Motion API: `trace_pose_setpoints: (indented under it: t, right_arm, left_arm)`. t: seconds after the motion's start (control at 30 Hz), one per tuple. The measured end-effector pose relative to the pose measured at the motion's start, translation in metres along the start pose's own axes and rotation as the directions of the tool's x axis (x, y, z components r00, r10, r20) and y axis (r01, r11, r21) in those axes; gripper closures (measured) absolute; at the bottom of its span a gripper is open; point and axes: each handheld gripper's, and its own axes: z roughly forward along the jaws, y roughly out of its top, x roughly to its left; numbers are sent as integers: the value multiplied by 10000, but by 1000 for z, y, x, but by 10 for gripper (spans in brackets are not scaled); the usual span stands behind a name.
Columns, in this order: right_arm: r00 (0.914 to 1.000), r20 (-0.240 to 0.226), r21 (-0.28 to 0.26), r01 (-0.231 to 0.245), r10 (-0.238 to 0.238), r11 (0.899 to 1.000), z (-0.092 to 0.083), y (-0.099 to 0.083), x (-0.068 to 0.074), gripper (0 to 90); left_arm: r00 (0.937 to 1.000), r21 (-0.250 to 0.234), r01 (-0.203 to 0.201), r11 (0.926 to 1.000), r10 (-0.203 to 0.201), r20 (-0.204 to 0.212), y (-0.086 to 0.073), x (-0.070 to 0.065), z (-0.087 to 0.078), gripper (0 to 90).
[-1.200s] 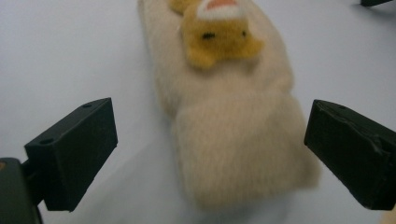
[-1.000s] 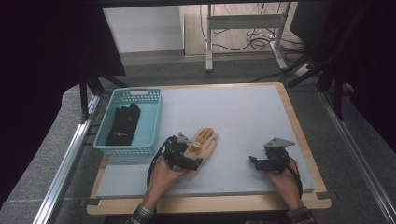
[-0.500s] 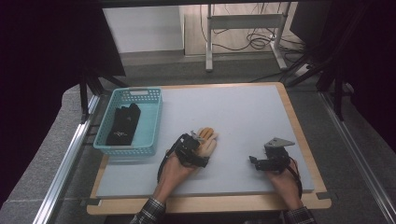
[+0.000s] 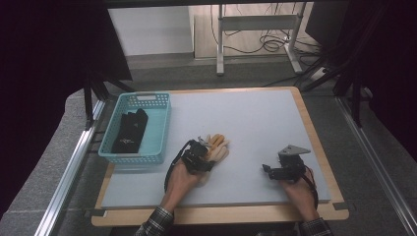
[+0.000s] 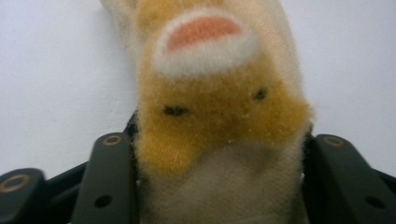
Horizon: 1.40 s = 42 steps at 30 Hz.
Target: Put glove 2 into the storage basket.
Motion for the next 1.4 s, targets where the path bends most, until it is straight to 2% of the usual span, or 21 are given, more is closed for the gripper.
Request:
trace_pose_setpoints:
  t: [0.13,0.2,0.37,0.5,0.73,0.93,1.17,1.4]
  right_arm:
    - [10000,-2,1,-1,1,10000,0,0,0,183]
    - [10000,-5,0,-3,3,10000,0,0,0,184]
    - [10000,-9,-3,-5,5,10000,0,0,0,183]
    - [10000,-9,-6,-8,8,10000,0,0,0,183]
    - [10000,-16,-8,-10,10,10000,0,0,0,183]
    - [10000,-12,-11,-11,11,10000,0,0,0,184]
    - [10000,-15,-13,-5,5,10000,0,0,0,184]
    - [10000,-21,-13,-15,15,10000,0,0,0,184]
  left_arm:
    - [9999,-85,23,10000,-22,137,1,1,-2,517]
    - [10000,-113,-86,9999,86,46,3,2,-4,538]
    - [9999,-327,-75,9994,73,-71,8,8,-13,560]
    - [9999,-450,168,9988,-169,-26,11,14,-22,563]
    - [9991,-663,357,9972,-371,-203,19,29,-44,563]
    - [9976,-705,477,9964,-511,-466,26,41,-58,561]
    - [9958,-798,649,9947,-697,-587,32,55,-72,561]
    - [9909,-1007,890,9909,-983,-921,36,73,-92,561]
